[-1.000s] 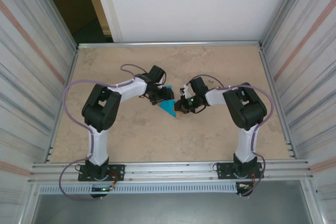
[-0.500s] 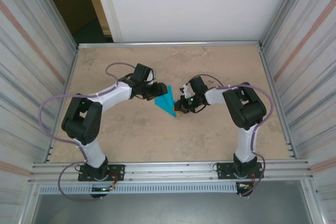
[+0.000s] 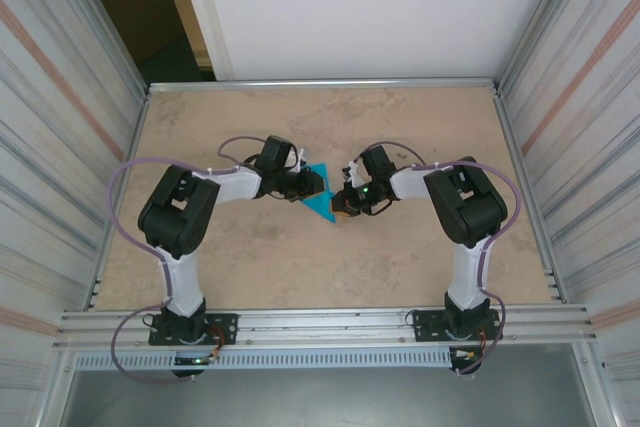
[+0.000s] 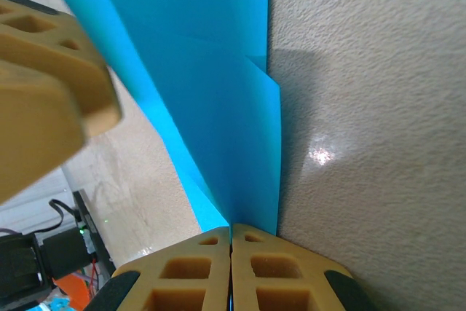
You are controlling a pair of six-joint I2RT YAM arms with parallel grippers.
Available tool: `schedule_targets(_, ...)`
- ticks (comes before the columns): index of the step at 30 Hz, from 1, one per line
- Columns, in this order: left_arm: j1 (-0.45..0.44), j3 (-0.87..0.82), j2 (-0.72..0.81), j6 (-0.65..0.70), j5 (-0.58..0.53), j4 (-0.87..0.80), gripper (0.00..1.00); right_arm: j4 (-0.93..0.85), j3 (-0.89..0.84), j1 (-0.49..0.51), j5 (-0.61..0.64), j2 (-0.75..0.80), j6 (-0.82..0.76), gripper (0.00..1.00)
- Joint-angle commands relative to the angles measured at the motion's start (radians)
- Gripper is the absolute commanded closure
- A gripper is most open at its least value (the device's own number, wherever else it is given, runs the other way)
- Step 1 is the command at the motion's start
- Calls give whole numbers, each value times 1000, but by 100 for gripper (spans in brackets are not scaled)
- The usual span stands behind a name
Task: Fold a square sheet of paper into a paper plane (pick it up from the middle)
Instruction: Fourth fold the wing at the center of the table.
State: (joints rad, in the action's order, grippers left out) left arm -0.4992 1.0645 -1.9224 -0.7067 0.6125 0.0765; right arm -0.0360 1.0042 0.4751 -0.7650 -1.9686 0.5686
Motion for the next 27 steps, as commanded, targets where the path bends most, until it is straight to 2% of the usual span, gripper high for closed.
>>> schedule_targets(1, 1, 17, -27, 5, 41, 48, 81, -40, -32, 0, 73, -62, -26, 92)
schedule_targets(7, 15, 12, -57, -2, 39, 84, 84, -36, -35, -1, 73, -60, -25, 92)
schedule_targets(27, 25, 47, -102, 5, 41, 68, 84, -54, -32, -7, 62, -66, -20, 92)
